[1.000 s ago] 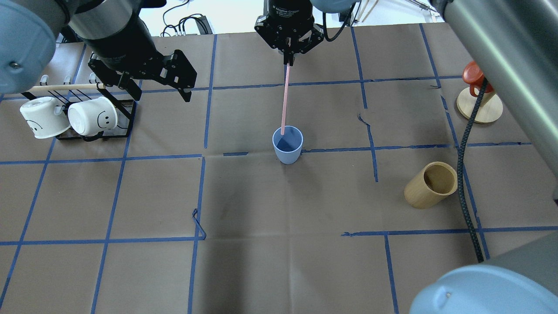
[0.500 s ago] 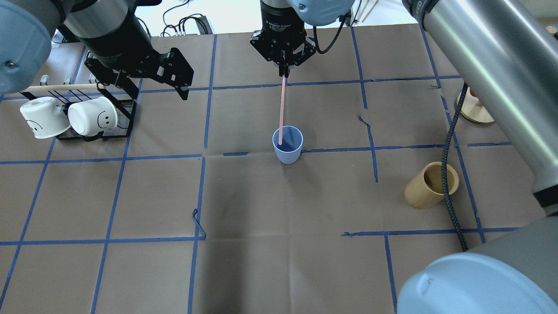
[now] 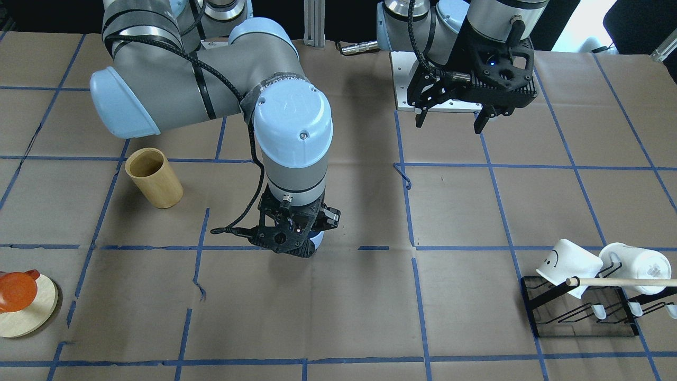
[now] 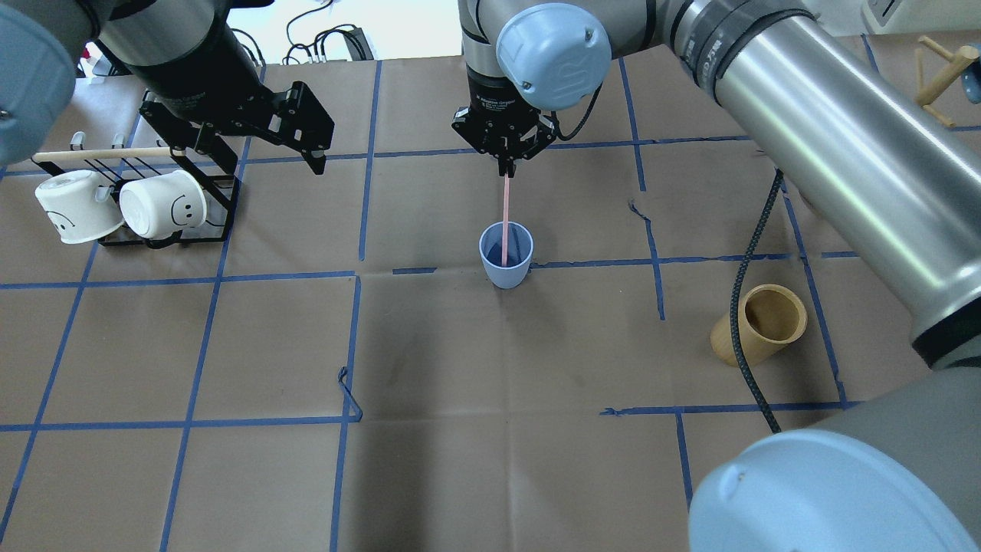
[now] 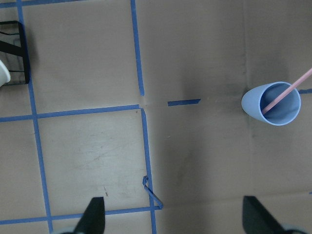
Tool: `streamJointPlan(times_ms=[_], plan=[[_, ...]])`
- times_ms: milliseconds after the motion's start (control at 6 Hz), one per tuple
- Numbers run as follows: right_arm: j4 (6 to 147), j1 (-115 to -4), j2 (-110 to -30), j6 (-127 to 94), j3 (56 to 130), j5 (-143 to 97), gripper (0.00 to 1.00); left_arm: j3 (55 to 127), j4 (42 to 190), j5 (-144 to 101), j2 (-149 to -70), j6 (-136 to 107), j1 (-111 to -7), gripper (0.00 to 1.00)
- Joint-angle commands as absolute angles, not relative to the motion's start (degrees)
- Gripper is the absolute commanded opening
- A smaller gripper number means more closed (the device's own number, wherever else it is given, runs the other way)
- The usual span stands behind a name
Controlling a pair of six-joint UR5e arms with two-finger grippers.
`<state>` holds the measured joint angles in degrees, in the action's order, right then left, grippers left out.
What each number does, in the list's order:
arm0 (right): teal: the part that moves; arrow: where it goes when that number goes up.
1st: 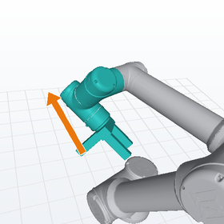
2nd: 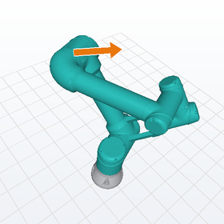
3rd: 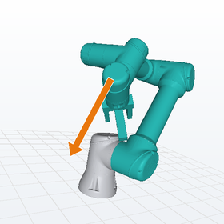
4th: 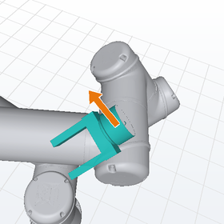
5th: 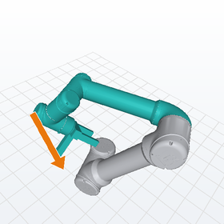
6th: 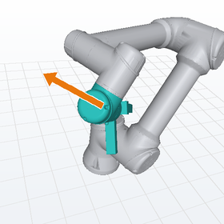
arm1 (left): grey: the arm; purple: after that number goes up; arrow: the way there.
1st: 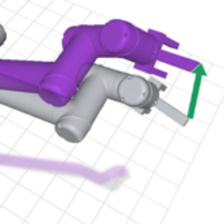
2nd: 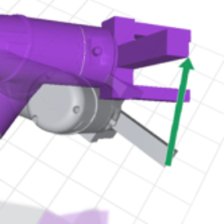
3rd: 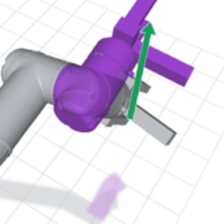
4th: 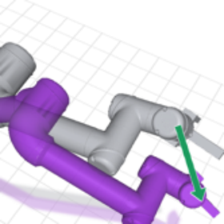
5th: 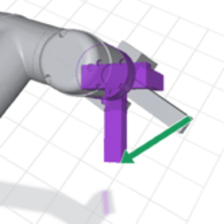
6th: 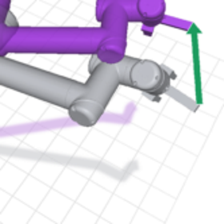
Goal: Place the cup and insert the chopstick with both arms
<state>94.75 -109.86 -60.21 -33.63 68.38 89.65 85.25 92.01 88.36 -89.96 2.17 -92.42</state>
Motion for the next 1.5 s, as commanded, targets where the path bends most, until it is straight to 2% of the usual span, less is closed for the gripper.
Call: streamJointPlan(times_ms=[0, 167, 333, 667, 1000, 1167, 1333], plan=[[96.1, -109.9, -59.9, -33.7, 70.0, 89.7, 0.09, 85.3, 92.0, 88.2, -89.9, 2.1, -92.5, 0.99], [96.2, -109.8, -59.9, -33.6, 70.0, 89.7, 0.84, 85.3, 92.0, 88.2, -90.0, 2.1, -92.5, 0.99], [96.2, -109.0, -59.9, -33.6, 69.6, 89.2, 1.0, 85.3, 92.0, 88.2, -90.0, 2.1, -92.5, 0.99], [93.8, -105.6, -61.7, -30.5, 66.5, 89.1, 1.0, 85.3, 92.0, 88.2, -90.0, 2.1, -92.5, 0.99], [84.2, -99.8, -69.1, -15.6, 67.3, 89.9, 1.0, 85.2, 92.0, 88.2, -90.0, 2.1, -92.4, 0.99], [82.4, -96.4, -74.3, -10.6, 72.3, 89.9, 1.0, 85.3, 92.0, 88.2, -90.0, 2.1, -92.5, 0.99], [83.7, -94.3, -80.8, -9.0, 80.3, 89.6, 1.0, 85.2, 92.0, 88.2, -90.0, 2.1, -92.5, 0.99]])
